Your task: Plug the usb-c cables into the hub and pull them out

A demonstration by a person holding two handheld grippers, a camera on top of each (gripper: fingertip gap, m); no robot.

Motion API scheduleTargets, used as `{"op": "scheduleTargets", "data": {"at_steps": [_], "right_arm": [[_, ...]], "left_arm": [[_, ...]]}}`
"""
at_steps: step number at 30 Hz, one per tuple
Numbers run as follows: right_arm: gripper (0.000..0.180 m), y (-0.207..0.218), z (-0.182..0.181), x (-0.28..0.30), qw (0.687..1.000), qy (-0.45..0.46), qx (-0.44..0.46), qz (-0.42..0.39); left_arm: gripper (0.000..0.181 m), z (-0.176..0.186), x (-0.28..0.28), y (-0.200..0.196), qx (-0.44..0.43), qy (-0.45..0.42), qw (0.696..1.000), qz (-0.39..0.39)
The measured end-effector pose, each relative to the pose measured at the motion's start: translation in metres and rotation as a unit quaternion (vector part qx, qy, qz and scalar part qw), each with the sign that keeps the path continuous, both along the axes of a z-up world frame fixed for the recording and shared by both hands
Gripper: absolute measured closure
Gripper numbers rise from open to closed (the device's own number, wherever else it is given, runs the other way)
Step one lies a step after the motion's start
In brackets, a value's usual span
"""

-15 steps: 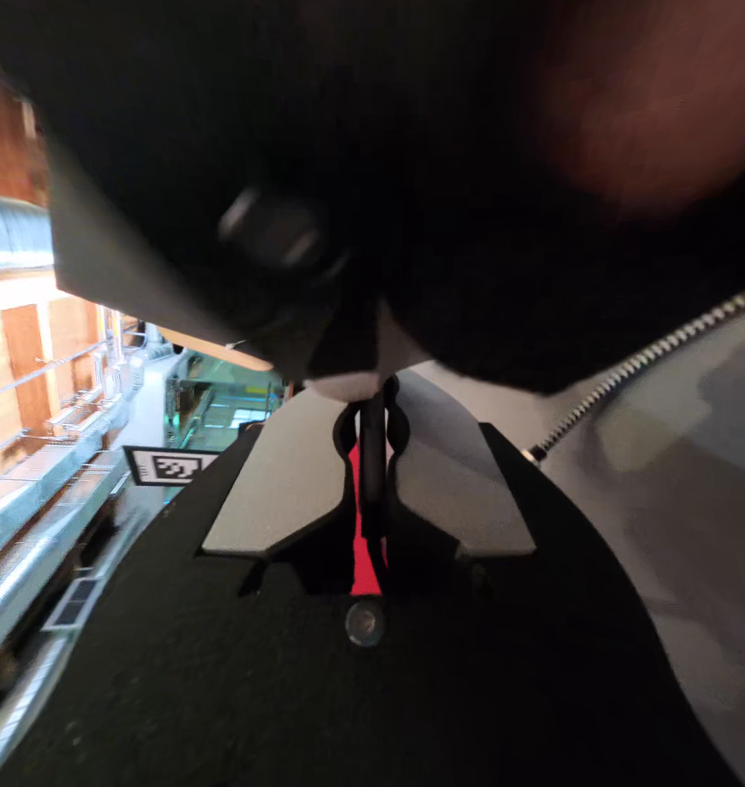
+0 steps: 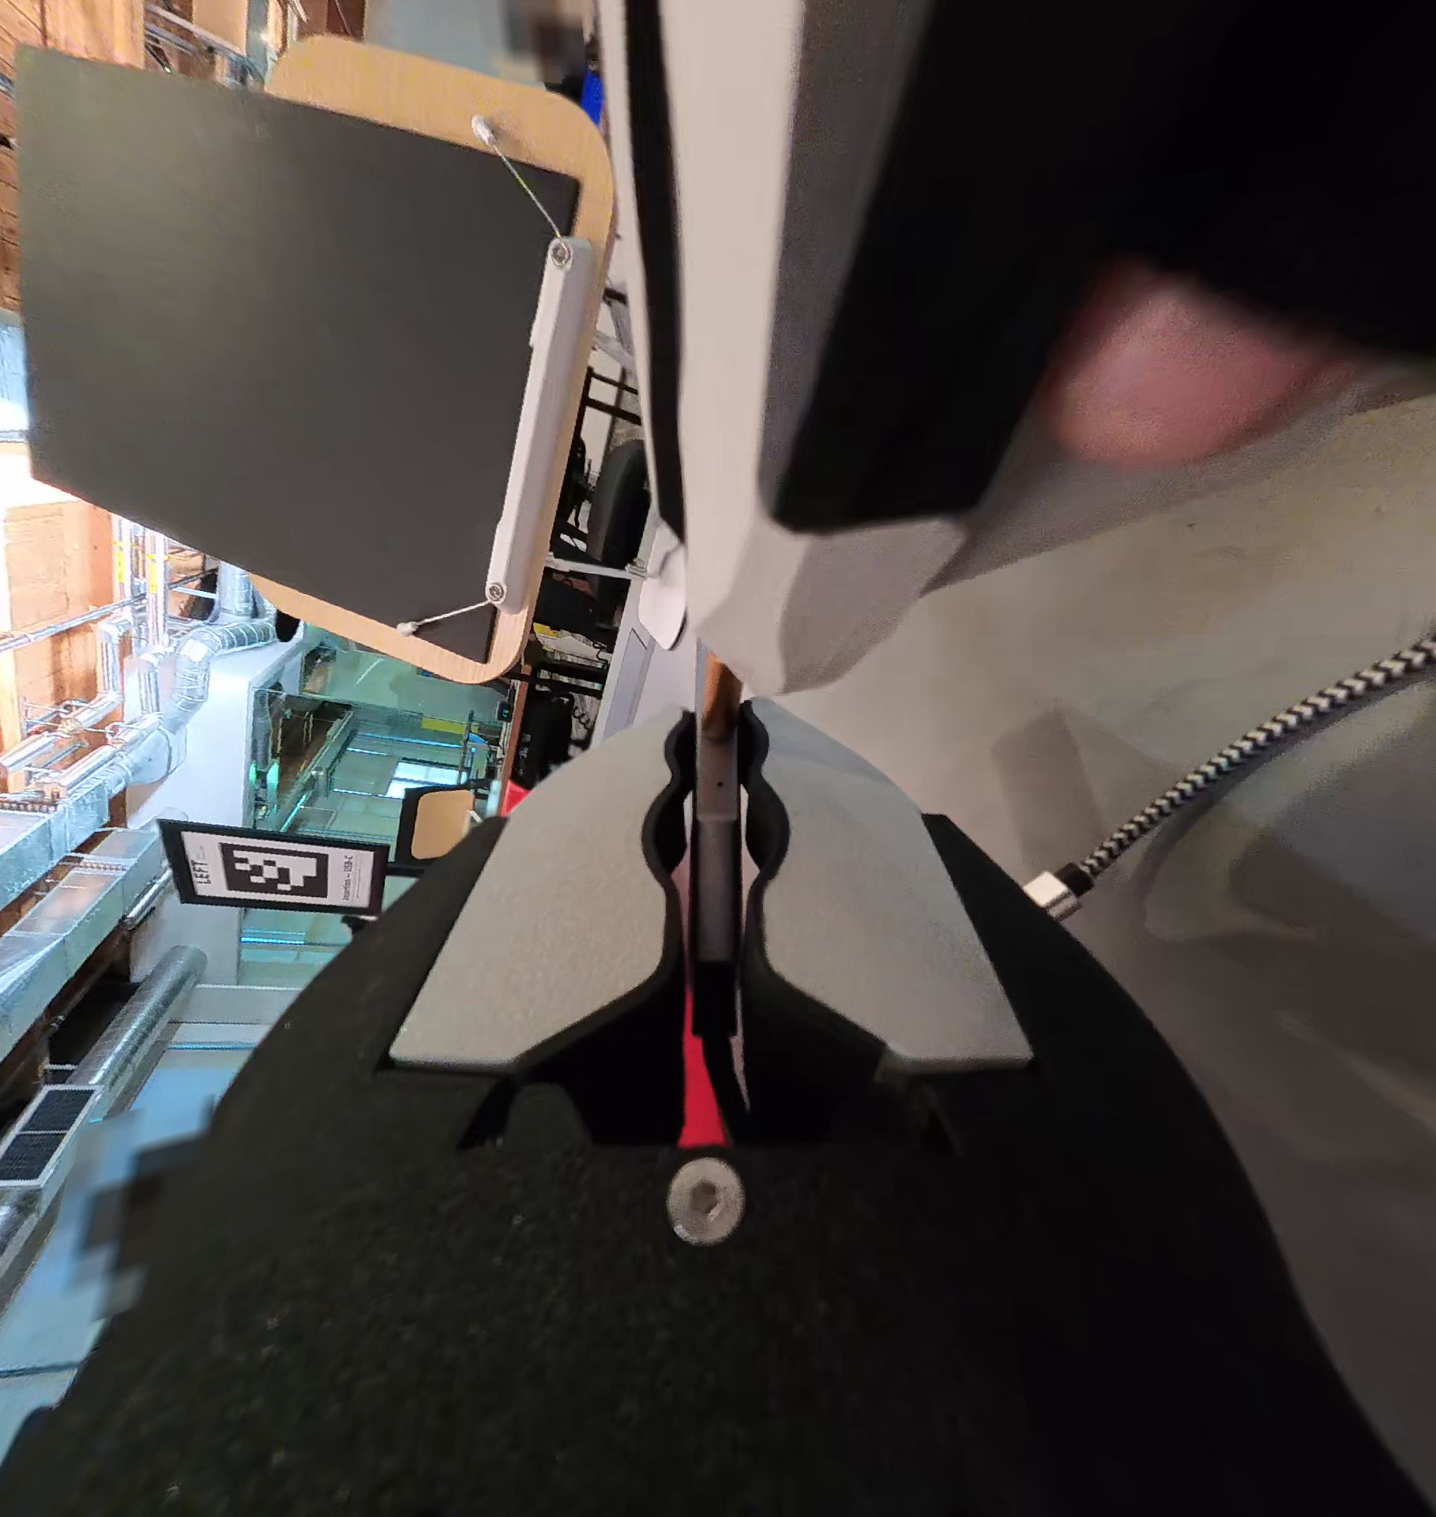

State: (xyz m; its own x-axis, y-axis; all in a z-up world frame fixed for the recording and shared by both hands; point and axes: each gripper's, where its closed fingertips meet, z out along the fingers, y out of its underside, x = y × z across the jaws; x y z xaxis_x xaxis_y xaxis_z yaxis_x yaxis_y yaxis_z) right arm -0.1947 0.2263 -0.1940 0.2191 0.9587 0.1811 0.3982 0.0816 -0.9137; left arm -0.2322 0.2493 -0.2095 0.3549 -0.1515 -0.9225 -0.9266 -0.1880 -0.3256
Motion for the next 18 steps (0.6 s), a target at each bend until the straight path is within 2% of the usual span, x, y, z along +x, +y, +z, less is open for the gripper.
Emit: {"op": "scheduleTargets", "data": {"at_steps": [1,11,14,18], "right_arm": [[0.169,-0.001,-0.001,-0.001,1.0,-0.003,0.006,-0.003],[0.172,-0.004,0.004,-0.002,1.0,0.005,0.001,-0.015],[0.171,0.0,0.004,-0.006,0.999,0.011,-0.045,-0.006],[0.157,0.006,0.041,0.011,0.992,0.067,-0.106,0.008]], "left_arm": [[0.172,0.0,0.0,0.0,0.001,0.005,1.0,0.005],[0.174,0.006,0.003,-0.005,0.008,-0.008,1.0,-0.01],[0.172,0.004,0.0,0.002,0.001,-0.036,0.999,-0.034],[0.172,0.016,-0.059,0.009,0.038,-0.074,0.996,0.011]]}}
